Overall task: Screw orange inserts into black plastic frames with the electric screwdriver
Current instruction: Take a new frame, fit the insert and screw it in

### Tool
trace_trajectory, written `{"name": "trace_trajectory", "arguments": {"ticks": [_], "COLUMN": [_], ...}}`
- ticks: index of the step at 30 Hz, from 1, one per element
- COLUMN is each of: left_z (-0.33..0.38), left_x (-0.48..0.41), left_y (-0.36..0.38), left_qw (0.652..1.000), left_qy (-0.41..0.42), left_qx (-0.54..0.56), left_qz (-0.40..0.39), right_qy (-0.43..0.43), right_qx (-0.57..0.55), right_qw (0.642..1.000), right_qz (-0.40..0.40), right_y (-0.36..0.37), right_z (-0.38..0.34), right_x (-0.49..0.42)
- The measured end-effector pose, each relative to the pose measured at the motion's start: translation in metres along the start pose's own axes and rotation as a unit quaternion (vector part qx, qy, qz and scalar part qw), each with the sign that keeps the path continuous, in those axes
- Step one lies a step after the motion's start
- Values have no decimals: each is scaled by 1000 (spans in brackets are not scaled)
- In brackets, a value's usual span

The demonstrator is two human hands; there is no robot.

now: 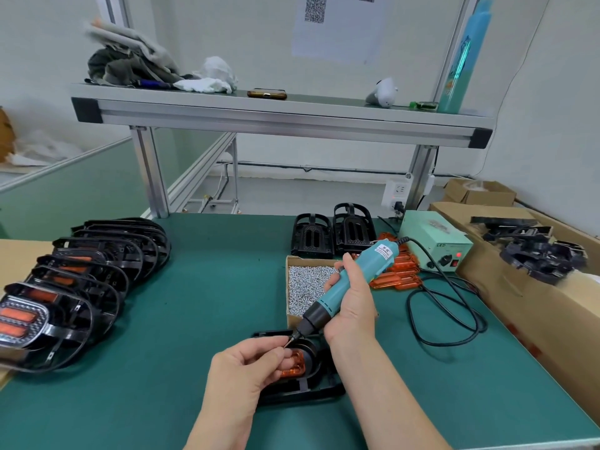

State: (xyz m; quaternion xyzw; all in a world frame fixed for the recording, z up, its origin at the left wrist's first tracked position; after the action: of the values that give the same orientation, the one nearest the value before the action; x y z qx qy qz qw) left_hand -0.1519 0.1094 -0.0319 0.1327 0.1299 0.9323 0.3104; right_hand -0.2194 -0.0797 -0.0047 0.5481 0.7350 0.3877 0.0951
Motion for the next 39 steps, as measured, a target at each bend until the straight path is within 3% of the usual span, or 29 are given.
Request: {"name": "trace_trajectory", "arguments": {"ticks": [4,14,18,20,23,25,33,39], "left_z": [5,2,16,34,52,55,58,37], "left_x": [2,1,3,9,21,25,21,3], "left_y": [-8,-14,-5,0,16,21,31,23], "left_qw": [996,995,981,948,855,832,792,840], "left_qy": [42,41,115,215,370,409,431,314], "left_qx": [-71,-82,-151,-234,-364,-376,-432,-443], "left_qz": [38,50,26,25,4,-4,-10,3], "right_qy": [-13,-4,-6,-4,5,13,-5,-47], "right_qx": [6,-6,-5,-3,1,-3,-4,25], "right_qw": [1000,1000,1000,1000,999,999,999,997], "right_qz": [21,18,17,25,35,39,52,53], "right_y": [-4,-5,-2,-1,-2,-2,-5,-4], "right_z": [4,14,12,11,12,13,6,-10], "right_x": [2,-2,-4,-5,-6,-6,-10,-9]}}
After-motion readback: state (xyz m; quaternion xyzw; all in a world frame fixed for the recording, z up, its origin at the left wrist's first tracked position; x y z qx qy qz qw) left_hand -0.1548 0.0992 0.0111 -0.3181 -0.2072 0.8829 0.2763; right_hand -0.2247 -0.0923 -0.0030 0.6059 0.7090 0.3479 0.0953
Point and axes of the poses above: each hand's wrist, its own x-axis away from the middle knuckle, its own y-axis out of the palm, z = x × y, the point moved 9 cm from there along -x, towards the middle knuckle, and after that the axes turned 3 degrees about x, right-handed, at the moved point
